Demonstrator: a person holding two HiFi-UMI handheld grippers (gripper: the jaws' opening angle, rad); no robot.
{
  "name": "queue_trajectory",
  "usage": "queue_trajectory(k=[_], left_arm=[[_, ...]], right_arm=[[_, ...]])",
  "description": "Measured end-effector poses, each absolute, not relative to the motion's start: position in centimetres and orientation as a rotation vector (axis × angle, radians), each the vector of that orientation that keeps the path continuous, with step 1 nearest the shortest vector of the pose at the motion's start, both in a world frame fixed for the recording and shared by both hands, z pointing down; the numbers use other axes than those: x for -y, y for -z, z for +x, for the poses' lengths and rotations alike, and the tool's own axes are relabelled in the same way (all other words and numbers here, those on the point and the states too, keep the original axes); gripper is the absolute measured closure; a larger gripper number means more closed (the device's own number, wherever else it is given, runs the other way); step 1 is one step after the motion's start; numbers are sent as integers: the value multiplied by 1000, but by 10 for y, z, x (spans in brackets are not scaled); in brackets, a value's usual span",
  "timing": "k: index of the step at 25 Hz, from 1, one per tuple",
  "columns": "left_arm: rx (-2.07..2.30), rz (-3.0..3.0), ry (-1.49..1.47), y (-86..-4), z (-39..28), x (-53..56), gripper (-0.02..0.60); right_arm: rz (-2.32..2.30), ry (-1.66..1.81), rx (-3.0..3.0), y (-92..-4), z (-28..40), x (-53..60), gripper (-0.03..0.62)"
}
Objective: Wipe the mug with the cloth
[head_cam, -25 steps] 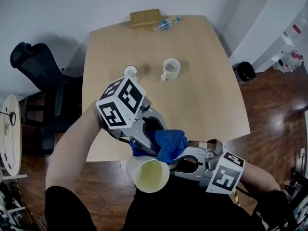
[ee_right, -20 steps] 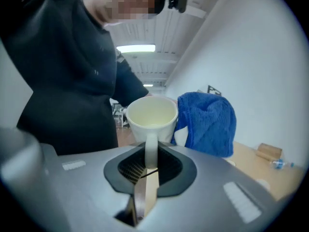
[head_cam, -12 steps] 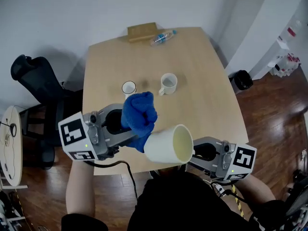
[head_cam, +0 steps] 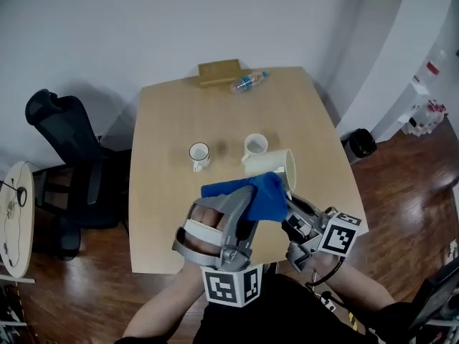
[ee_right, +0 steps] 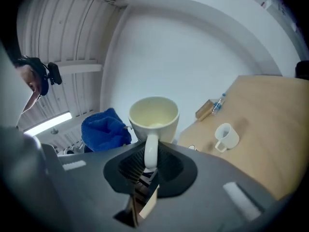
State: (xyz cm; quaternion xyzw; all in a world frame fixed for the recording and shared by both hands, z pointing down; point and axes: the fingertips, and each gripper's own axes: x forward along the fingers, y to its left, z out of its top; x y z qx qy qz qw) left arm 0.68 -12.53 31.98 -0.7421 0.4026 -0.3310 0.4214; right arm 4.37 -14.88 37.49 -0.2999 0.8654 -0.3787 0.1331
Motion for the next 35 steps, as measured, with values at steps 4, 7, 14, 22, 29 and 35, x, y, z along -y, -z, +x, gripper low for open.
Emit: queue_trajectory(k=[4,7,14,22,29,35], left_arm=[[-960,-1678,887,-337,22,127,434],[-949,-1746,873,-338,20,125,434],[-734,-2409,930,-328,0,128,434],[467,-3419,815,-336,-32,80,428],[971,-3592,-596,-275,-31,61,436],[775,-3447,-1451,-257,-15,61,435]], right_arm=[[-855,1101,-2516,-377,31,144,556],[-862,1055,-2562,-376,32,141,556],[-731,851,-2850,-378,46,122,556],[-12,741,-3098,-373,33,39,556],[444,1029,-2503,-303,13,8,557],[371,1082,-2096,-263,23,53,557]])
